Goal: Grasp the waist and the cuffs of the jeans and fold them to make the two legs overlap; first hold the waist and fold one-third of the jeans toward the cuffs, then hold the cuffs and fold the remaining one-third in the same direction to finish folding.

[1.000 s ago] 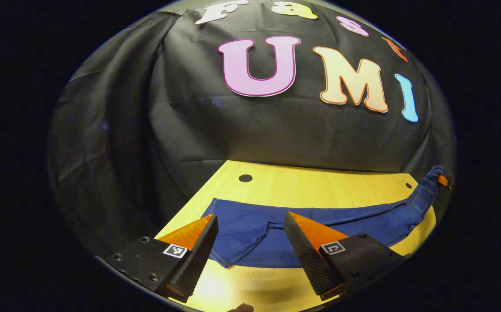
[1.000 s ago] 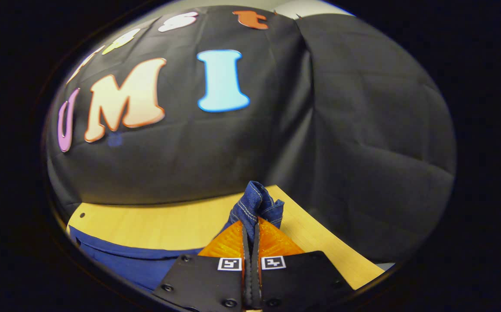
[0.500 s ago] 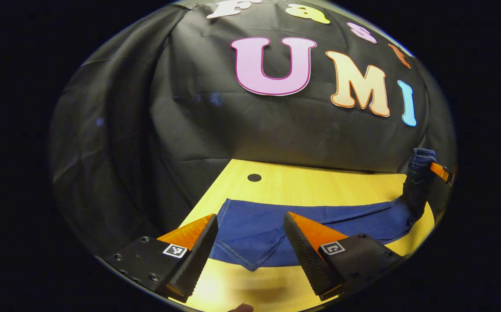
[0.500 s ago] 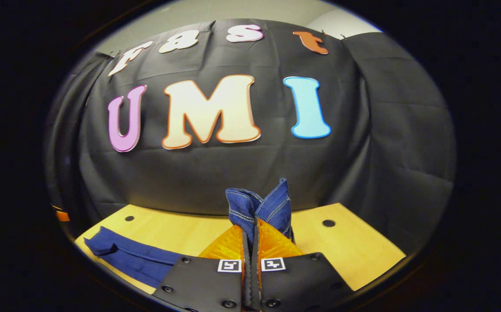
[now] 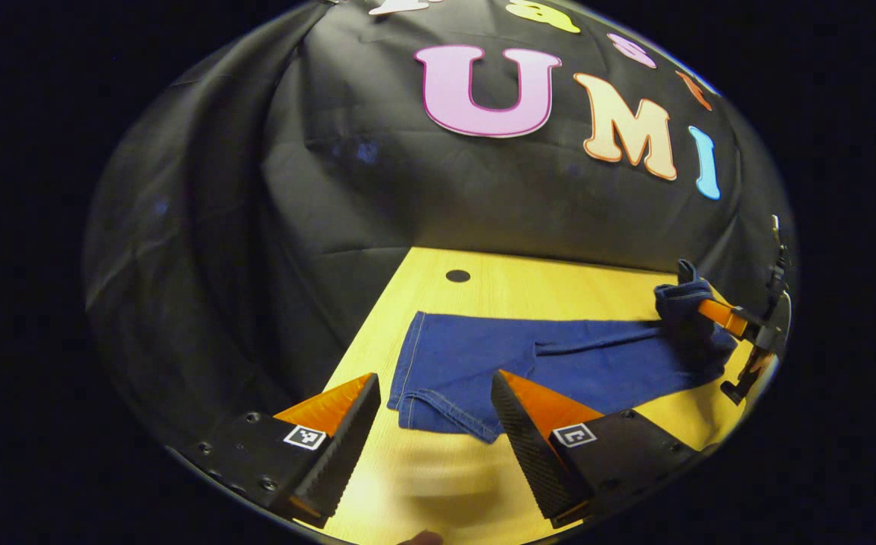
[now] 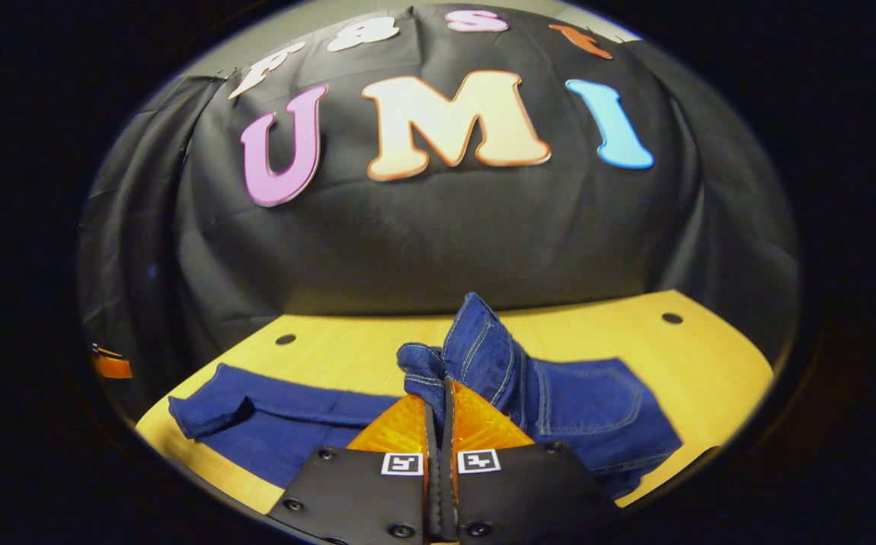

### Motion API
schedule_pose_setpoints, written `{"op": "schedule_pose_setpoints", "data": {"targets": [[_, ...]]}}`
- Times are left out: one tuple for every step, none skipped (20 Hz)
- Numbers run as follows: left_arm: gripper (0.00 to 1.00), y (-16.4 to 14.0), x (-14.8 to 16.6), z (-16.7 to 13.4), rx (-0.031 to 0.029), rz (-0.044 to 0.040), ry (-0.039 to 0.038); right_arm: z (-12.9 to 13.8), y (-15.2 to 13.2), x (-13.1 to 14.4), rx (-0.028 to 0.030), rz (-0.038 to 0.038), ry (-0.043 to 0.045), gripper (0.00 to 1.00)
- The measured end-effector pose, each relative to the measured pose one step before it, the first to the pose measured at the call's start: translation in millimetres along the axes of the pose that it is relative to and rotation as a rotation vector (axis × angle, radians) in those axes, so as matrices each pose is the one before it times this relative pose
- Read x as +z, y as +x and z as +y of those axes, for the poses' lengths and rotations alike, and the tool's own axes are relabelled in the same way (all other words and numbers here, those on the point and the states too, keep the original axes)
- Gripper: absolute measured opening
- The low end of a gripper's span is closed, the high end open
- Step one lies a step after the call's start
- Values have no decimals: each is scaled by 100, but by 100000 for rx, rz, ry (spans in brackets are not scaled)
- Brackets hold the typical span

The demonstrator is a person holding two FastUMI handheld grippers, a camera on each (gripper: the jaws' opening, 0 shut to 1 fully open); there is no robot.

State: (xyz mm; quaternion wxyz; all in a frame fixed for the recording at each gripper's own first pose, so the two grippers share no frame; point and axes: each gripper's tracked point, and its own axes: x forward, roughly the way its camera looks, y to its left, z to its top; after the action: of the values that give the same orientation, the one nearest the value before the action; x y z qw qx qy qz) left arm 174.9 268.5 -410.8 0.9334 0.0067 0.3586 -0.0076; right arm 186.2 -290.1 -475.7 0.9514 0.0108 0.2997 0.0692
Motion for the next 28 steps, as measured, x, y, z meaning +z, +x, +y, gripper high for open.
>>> {"op": "schedule_pose_setpoints", "data": {"targets": [[93, 461, -722, 21, -1453, 1926, 1484, -150, 497, -341, -27, 3308, -1269, 2], [93, 632, -747, 73, -1558, 2100, 1985, -30, 46, -438, 1745, 4194, 394, 2], [93, 654, -767, 159, -1067, 2259, 2119, -180, 22, 107, 1137, 3047, 377, 10], [93, 562, -833, 293, -1097, 2537, 1799, -237, -272, 1225, 96, -1508, -1001, 31], [93, 646, -461, 4, -1594, 1479, 1441, -399, -127, 2020, 655, -3406, -1684, 51], [93, 727, -378, 227, -704, 1333, 1244, 2, -417, 1156, 733, -2170, -623, 72], [93, 882, -402, 239, -1227, 2142, 631, 306, -1692, 108, 49, -669, -215, 92], [94, 1076, -539, 470, -565, 2169, 671, -335, -856, 498, -1022, -209, -245, 91], [94, 947, -328, 735, 787, 2067, 1330, -587, -486, -30, -1752, -249, -751, 91], [96, 1226, -253, 602, 524, 1888, 1775, -729, -412, 521, -1870, -316, -700, 91], [96, 973, -238, 497, -53, 2140, 2136, -608, -354, 551, -1777, -606, -652, 91], [96, 701, -341, 192, -1034, 3249, 2253, -706, -335, 587, -1639, -639, -469, 91], [96, 449, -105, -211, -1517, 2360, 2389, -627, -338, 352, -1343, -177, -342, 92], [96, 534, -149, -17, -1123, 2185, 2778, -562, -318, 244, -1399, -154, -369, 91], [96, 496, -267, -15, -1599, 3332, 2396, -413, -267, 43, -1276, 130, -392, 91], [96, 254, 209, -199, -2584, 838, 1042, -365, -241, -97, -860, 471, -313, 91], [96, 125, 435, -180, -1616, 129, 791, -206, -228, -256, -700, 696, -351, 91], [92, 75, -588, 37, -3127, 2977, -1429, -159, -150, -250, -397, 845, -168, 92], [93, 78, 156, -413, -4468, -119, -4446, 36, 26, -339, -173, 938, 74, 92], [89, -124, -146, -391, -1224, 1051, -7137, -4, -87, -252, 7, 846, -213, 92], [80, 201, -131, -89, -1556, -448, -692, -41, -73, -357, -217, 871, -216, 92], [70, -22, -131, -252, -1645, 1015, 1536, 56, -14, -60, 94, 331, 81, 91], [63, -54, -25, -667, -1740, 547, 1296, 60, -146, -108, 398, 313, 174, 87], [46, 187, 106, -993, -1732, -565, -161, 45, -49, 20, 340, 236, 50, 91], [30, 111, -131, -81, 1860, 475, -2231, -69, -24, -32, 22, -179, 43, 87], [14, 31, 447, -90, 669, -530, -1216, 24, -115, 169, 333, -306, 170, 91], [13, -59, -32, 274, 1989, 257, -2074, 58, -149, 94, 358, -551, 137, 91], [0, 62, 234, -34, 1560, 106, -1452, 26, -178, 236, 309, -318, -175, 91]]}}
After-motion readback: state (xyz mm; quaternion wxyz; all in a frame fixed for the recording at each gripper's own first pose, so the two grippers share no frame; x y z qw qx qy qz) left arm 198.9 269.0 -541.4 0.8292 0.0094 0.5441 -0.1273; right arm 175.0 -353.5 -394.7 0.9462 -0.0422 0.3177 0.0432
